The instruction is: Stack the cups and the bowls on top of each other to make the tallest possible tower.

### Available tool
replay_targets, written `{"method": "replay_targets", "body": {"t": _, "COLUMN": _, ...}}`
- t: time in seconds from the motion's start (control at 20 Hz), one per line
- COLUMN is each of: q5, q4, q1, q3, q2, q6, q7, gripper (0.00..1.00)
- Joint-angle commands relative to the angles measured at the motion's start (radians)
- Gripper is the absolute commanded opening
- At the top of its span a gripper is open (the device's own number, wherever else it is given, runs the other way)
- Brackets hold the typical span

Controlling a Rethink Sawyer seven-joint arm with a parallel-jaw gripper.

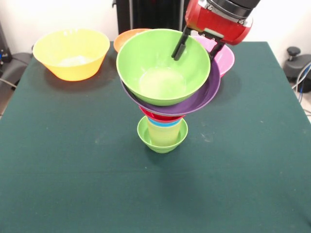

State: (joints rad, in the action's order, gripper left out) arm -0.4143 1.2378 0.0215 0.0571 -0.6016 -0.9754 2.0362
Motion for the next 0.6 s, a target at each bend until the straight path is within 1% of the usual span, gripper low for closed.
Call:
{"method": "replay_targets", "body": {"t": 0.05, "q5": 0.017, "q4": 0.053, "q1": 0.017, "q3": -0.042, "q2": 0.021, "q6": 0.050, "q7": 0.094, "gripper": 1.00}}
{"method": "replay_targets", "body": {"t": 0.25, "q5": 0.012, "q4": 0.066, "q1": 0.012, "q3": -0.040, "q2": 0.025, "q6": 0.078, "q7": 0.095, "gripper": 1.00}}
{"method": "replay_targets", "body": {"t": 0.6, "q5": 0.017, "q4": 0.070, "q1": 0.011, "q3": -0.034, "q2": 0.013, "q6": 0.066, "q7": 0.086, "gripper": 1.00}}
